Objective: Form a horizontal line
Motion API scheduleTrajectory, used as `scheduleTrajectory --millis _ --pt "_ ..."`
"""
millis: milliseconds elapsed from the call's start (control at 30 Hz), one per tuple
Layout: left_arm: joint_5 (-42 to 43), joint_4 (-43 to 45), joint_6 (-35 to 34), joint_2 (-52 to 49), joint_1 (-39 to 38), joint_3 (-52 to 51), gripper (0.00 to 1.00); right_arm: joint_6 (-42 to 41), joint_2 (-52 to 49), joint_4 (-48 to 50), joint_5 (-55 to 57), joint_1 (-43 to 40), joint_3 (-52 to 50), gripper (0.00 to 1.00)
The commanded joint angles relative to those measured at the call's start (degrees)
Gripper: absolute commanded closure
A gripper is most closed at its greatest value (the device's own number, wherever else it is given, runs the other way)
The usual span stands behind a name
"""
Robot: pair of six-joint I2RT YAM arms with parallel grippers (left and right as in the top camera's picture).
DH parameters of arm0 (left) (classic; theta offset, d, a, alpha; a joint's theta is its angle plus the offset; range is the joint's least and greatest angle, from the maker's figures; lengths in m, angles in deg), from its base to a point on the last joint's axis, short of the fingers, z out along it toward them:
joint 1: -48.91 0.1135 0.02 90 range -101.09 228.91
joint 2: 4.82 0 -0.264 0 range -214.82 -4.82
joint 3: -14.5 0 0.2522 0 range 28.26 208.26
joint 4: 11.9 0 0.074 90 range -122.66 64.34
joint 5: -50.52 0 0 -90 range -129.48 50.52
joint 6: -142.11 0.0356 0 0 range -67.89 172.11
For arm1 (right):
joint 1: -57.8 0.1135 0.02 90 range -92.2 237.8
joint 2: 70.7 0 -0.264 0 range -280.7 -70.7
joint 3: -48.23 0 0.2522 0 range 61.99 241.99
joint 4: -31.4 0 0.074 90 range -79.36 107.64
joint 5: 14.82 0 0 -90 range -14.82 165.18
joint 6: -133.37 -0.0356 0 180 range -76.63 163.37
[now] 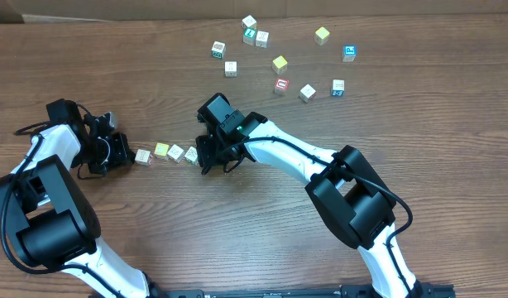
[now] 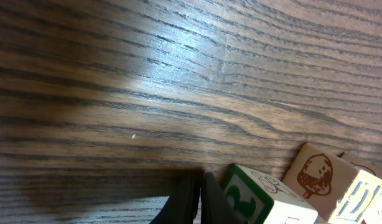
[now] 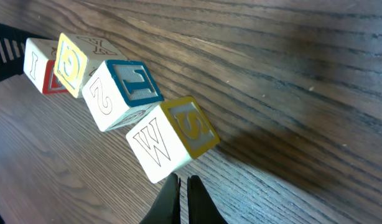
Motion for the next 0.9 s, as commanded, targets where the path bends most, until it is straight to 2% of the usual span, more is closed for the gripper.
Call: scheduleTrajectory --millis 0,200,567,867 --pt "-9.81 -0.02 -0.35 -4.02 1.33 -2.82 0.96 1.99 -0.20 -0.79 2.32 0.28 -0.15 0.96" --pt "-9.81 -0.02 -0.37 -4.02 1.33 -2.82 0.96 1.97 -0.20 -2.86 6.58 0.28 -0.15 0.96" --pt "-9.81 -0.17 -0.35 -4.02 1.33 -2.82 0.96 -2.82 -0.26 -0.17 6.71 0.28 -0.15 0.96" --pt "-9.81 -0.15 -0.35 -4.02 1.33 -2.82 0.96 -2.95 -0.35 1.29 5.66 0.35 -0.15 0.96"
